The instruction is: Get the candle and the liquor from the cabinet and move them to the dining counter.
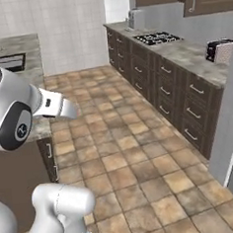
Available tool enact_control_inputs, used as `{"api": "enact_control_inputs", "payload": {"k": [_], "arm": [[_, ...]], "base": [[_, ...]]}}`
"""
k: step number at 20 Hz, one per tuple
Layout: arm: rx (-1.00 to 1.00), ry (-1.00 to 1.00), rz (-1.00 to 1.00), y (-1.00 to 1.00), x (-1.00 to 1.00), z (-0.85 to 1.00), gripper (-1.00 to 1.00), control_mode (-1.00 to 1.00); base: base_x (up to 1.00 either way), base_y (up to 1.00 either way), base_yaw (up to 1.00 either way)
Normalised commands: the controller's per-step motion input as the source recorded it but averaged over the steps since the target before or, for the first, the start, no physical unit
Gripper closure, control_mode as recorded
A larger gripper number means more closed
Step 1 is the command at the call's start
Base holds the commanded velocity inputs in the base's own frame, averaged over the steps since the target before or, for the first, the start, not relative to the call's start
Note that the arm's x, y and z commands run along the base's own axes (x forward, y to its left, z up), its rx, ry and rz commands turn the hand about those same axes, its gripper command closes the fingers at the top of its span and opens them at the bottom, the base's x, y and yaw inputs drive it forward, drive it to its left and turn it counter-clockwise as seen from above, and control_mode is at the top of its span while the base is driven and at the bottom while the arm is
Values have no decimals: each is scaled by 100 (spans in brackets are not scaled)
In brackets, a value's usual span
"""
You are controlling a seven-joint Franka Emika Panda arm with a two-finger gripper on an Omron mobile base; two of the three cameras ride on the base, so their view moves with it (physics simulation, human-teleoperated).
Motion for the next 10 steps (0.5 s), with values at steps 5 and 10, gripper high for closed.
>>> {"api": "enact_control_inputs", "payload": {"k": [5, 10], "arm": [[0, 0, 0, 0, 0, 0, -100, 100], [0, 0, 0, 0, 0, 0, -100, 100]], "base": [[73, -89, 39], [88, -87, 38]]}}
